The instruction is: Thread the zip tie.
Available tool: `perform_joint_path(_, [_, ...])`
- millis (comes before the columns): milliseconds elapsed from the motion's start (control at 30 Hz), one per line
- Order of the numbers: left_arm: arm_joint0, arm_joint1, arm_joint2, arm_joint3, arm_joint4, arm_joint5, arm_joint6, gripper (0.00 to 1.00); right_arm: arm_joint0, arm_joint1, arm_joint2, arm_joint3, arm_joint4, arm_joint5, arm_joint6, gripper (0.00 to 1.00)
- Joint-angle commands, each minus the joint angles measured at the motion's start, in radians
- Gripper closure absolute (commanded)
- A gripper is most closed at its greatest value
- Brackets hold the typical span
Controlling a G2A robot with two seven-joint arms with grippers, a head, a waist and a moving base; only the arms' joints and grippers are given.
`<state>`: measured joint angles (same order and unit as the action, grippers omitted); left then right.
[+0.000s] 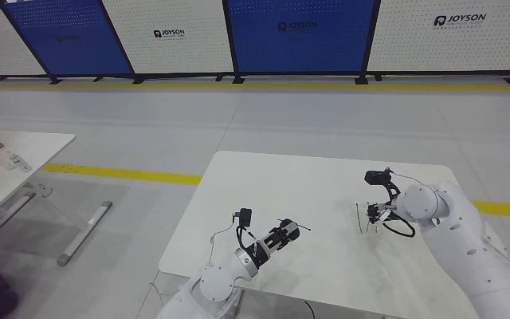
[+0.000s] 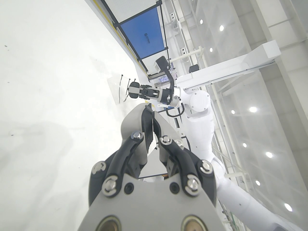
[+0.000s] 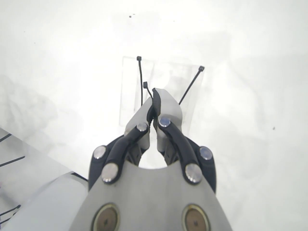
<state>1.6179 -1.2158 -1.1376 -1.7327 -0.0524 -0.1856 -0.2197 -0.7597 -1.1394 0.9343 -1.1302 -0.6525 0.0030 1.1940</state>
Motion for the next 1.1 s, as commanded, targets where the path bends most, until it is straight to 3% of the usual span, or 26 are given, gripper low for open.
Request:
perform_joint_path(0, [0.0,0.0,0.0,0.0,0.0,0.0,0.0,1.0,-0.072,0.026,0.075,-0.107,-0.002,0.006,-0.025,1.0])
perform_joint_path(133, [0.0,0.0,0.0,0.0,0.0,0.0,0.0,1.0,-0.216,0.07,0.221,-0.27,0.018,-0.04,-0.082,1.0])
perform_joint_path(300, [0.0,0.0,0.0,0.0,0.0,0.0,0.0,1.0,-0.334,0.096,0.325,-0.376,0.034,-0.102,-0.144,1.0])
perform_joint_path(700, [0.0,0.0,0.0,0.0,0.0,0.0,0.0,1.0,-0.334,0.096,0.325,-0.376,0.034,-0.102,-0.144,1.0])
perform_joint_path(767, [0.0,0.0,0.0,0.0,0.0,0.0,0.0,1.0,-0.345,0.093,0.298,-0.374,0.017,-0.11,-0.159,1.0])
perform_joint_path(900, [0.0,0.0,0.0,0.0,0.0,0.0,0.0,1.0,-0.356,0.084,0.273,-0.38,0.03,-0.096,-0.259,1.0])
perform_joint_path(1067, [0.0,0.0,0.0,0.0,0.0,0.0,0.0,1.0,-0.467,0.089,0.35,-0.481,0.135,-0.152,-0.443,1.0])
